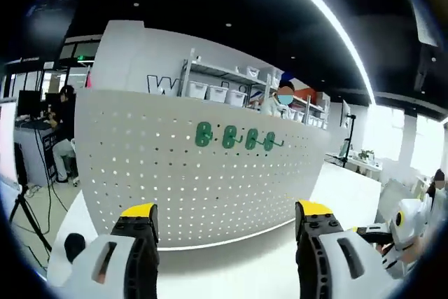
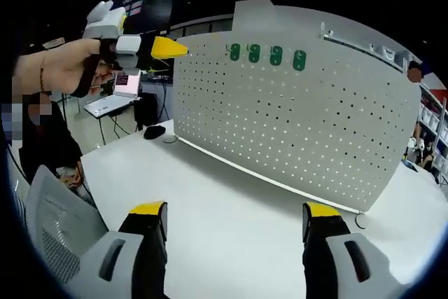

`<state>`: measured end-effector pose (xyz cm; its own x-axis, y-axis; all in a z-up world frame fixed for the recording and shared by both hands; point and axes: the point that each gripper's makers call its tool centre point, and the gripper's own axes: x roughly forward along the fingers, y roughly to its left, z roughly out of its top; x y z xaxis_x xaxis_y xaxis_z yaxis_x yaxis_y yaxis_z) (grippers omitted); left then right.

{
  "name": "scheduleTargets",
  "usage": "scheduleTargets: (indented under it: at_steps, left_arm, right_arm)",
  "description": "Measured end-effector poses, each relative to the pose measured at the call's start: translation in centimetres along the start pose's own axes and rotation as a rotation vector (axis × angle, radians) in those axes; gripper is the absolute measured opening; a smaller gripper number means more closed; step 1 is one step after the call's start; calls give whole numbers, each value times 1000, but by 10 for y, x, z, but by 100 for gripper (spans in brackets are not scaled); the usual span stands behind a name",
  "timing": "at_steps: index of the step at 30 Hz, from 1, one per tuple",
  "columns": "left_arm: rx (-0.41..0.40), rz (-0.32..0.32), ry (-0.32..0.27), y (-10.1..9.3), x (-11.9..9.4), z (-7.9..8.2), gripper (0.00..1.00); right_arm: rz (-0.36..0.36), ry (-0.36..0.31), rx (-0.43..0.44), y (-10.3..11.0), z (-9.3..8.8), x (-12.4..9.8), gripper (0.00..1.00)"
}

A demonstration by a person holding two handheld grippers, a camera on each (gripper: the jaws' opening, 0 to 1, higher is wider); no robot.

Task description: Insert the hook assembly into the mounting plate slot until the hook locks in place.

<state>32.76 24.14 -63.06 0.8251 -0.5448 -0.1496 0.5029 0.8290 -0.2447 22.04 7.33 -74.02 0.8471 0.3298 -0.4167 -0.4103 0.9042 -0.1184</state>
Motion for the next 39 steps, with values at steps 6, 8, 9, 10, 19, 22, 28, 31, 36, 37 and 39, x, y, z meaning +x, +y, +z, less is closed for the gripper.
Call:
scheduleTargets:
  at_steps: [6, 8, 9, 10, 19, 22, 28, 31, 36, 37, 39]
  left_arm:
    - [-8, 8, 38, 4, -16, -21, 85]
    - [-70, 22, 37, 7, -22, -26, 85]
    - [-77, 25, 31, 8, -24, -27, 88]
    - [-78, 26, 35, 9, -27, -30, 90]
    - [-96, 34, 77, 10, -47, -54, 94]
    - [-106, 25, 87, 6, -52, -61, 96]
    - [-140, 12, 97, -3, -62, -74, 100]
    - [-164, 13, 103, -3, -66, -80, 100]
    - [-210, 20, 93, -2, -74, -85, 100]
    - [-212, 20, 95, -2, -75, -86, 100]
    - [-204, 22, 107, -3, -77, -91, 100]
  right_arm:
    - [11, -5, -15, 10, 5, -2, 77]
    - [14, -5, -13, 13, 7, -2, 77]
    - [17, -6, -7, 14, 7, -2, 77]
    - [18, -8, -4, 15, 8, -2, 77]
    - [20, -49, 12, 19, 31, -3, 78]
    - [19, -65, 17, 18, 39, -4, 78]
    - [10, -79, 16, 13, 43, -5, 78]
    - [6, -74, 16, 11, 43, -6, 78]
    - [-6, -69, 20, 7, 40, -8, 78]
    - [-9, -68, 19, 6, 39, -8, 78]
    - [-13, -68, 22, 5, 39, -10, 78]
